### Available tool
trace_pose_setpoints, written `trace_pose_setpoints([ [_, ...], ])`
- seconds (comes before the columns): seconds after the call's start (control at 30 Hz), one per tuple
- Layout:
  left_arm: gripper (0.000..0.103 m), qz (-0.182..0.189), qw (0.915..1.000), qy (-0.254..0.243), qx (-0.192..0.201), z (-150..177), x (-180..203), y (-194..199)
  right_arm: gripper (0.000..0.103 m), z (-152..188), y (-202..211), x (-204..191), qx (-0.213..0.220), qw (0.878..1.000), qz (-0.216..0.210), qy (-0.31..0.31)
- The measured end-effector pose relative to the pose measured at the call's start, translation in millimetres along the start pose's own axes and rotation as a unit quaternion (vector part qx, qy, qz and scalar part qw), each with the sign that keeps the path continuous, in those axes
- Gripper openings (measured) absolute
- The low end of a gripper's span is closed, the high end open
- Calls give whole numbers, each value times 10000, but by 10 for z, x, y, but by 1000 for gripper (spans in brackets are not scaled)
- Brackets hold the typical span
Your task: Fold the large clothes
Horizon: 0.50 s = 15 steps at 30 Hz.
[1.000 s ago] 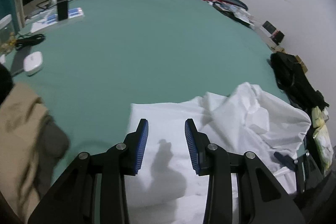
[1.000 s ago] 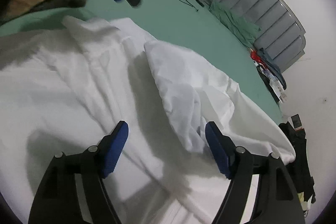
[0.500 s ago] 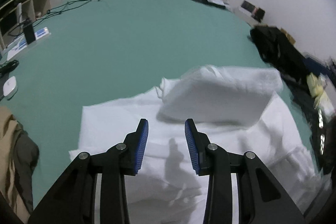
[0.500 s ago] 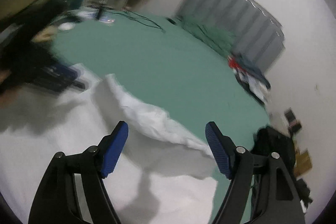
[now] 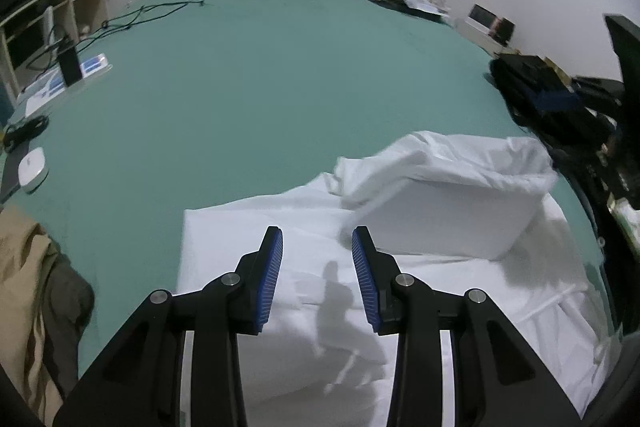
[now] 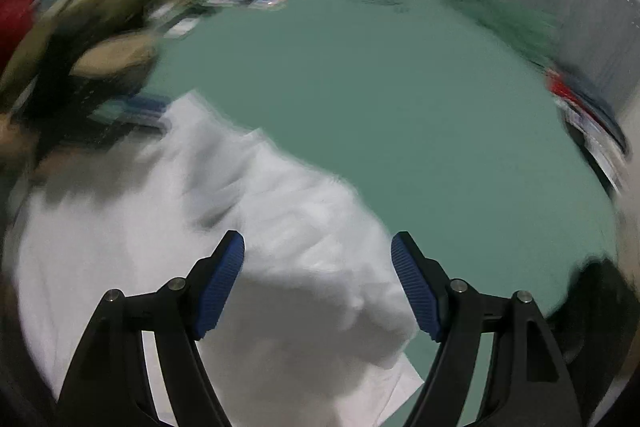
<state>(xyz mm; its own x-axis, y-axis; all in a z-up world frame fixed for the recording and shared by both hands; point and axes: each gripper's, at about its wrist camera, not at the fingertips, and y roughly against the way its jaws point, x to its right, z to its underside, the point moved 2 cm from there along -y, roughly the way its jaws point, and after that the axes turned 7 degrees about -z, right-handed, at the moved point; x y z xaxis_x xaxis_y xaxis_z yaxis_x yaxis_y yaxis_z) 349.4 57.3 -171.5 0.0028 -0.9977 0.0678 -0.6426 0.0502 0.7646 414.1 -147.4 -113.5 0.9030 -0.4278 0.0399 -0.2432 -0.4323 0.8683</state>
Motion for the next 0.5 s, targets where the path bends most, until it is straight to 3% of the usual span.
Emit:
trace_pose_setpoints([
  [0.03,38,-6,10000,37,-17,-9,-17,-11,76,3,-54,-113,-279,9990,-133,318],
  [0.2,38,-40,9998,183,-27,-37,-81,-19,77,-85,-95,-334,-682,9914,-357,1060],
  [0.3,38,-11,9998,197,5,-52,-89,9,77,-111,-97,-401,-889,9887,-591,1055],
  [0.5,38,58,9997,218,-2,-62,-98,40,77,152,-187,-662,-1494,9752,-1081,1223],
])
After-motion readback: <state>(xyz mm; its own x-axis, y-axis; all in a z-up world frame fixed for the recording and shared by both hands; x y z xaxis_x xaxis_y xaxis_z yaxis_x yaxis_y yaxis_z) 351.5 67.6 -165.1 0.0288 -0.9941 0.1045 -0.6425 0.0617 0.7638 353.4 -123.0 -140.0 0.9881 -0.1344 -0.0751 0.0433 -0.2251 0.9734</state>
